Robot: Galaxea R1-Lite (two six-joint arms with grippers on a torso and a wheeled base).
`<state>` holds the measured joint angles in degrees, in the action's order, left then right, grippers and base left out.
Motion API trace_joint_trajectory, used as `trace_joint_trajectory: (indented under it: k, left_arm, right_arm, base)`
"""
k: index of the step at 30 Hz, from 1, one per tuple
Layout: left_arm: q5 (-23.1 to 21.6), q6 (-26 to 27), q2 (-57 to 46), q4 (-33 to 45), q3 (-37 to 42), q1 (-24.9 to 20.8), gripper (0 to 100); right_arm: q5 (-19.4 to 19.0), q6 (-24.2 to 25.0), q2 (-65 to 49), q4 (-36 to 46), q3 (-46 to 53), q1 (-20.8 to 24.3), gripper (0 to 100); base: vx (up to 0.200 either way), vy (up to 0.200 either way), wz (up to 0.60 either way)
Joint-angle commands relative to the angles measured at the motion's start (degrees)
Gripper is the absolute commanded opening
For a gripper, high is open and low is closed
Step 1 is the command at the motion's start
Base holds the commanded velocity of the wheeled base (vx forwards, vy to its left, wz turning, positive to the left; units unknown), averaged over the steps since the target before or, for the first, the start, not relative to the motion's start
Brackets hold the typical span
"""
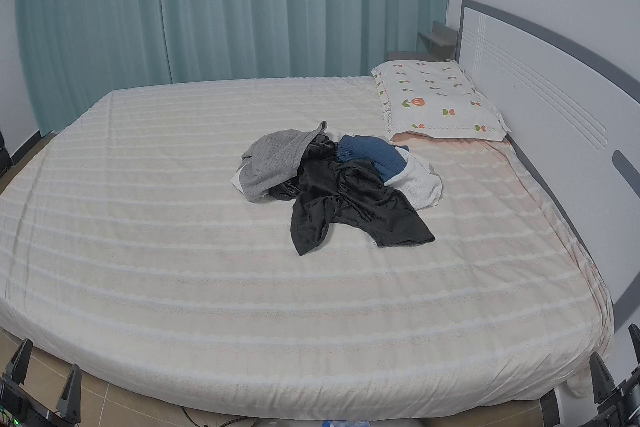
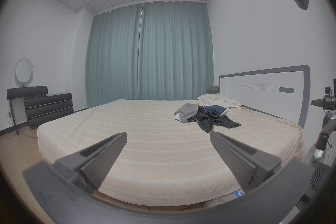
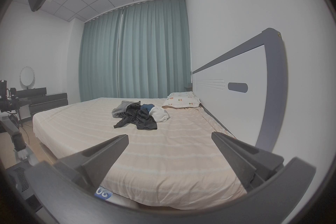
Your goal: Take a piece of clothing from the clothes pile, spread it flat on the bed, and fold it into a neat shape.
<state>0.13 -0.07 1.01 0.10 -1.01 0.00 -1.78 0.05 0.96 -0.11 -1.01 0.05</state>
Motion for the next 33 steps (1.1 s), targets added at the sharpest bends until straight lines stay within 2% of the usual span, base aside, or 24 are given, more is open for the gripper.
trace_joint_trajectory:
  k: [1,9,11,12,13,19,21,22,25,31,33]
  left_arm:
    - [0.04,-0.01,-0.92,-0.01,0.84,0.00,100]
    - [0.04,-0.01,-0.92,-0.01,0.84,0.00,100]
    - [0.04,-0.01,-0.92,-0.01,0.84,0.00,100]
    - [0.04,-0.01,-0.92,-0.01,0.84,0.00,100]
    - [0.04,-0.01,-0.92,-0.01,0.84,0.00,100]
    - [0.04,-0.01,-0.92,-0.01,0.84,0.00,100]
    - [0.04,-0.01,-0.92,-0.01,0.84,0.00,100]
    - [0.04,-0.01,-0.92,-0.01,0.84,0.00,100]
    - [0.04,-0.01,-0.92,-0.01,0.84,0.00,100]
    - [0.04,-0.01,-0.92,-0.01,0.84,0.00,100]
    - [0.04,-0.01,-0.92,-0.01,0.84,0.00,100]
  right_arm:
    - [0.02,-0.05,-0.79,0.02,1.01,-0.05,100]
    - [0.11,-0.05,-0.88,-0.15,0.84,0.04,100]
    - [-0.33,0.65,0.62,-1.03,-3.82,0.30,100]
    - [-0.51,1.45,4.57,-0.24,-11.47,0.65,100]
    - [-0.59,1.71,6.33,0.20,-13.23,0.83,100]
    - [-3.93,1.18,18.11,0.99,-13.75,1.53,100]
    - [-5.08,2.85,26.90,0.11,-13.31,1.62,100]
    - [-5.08,2.85,26.90,0.11,-13.31,1.62,100]
    - [-7.10,4.70,41.05,-2.35,-14.63,2.68,100]
    - [-8.15,6.28,66.45,-14.04,-16.13,4.43,100]
    - [-7.89,7.51,78.40,-20.90,-18.59,4.43,100]
  base:
    - [0.000,0.000,0.00]
    - [0.000,0.000,0.00]
    - [0.000,0.000,0.00]
    - [0.000,0.000,0.00]
    - [0.000,0.000,0.00]
    - [0.000,0.000,0.00]
    - [0.000,0.000,0.00]
    - [0.000,0.000,0.00]
    - [0.000,0.000,0.00]
    - [0.000,0.000,0.00]
    - [0.000,0.000,0.00]
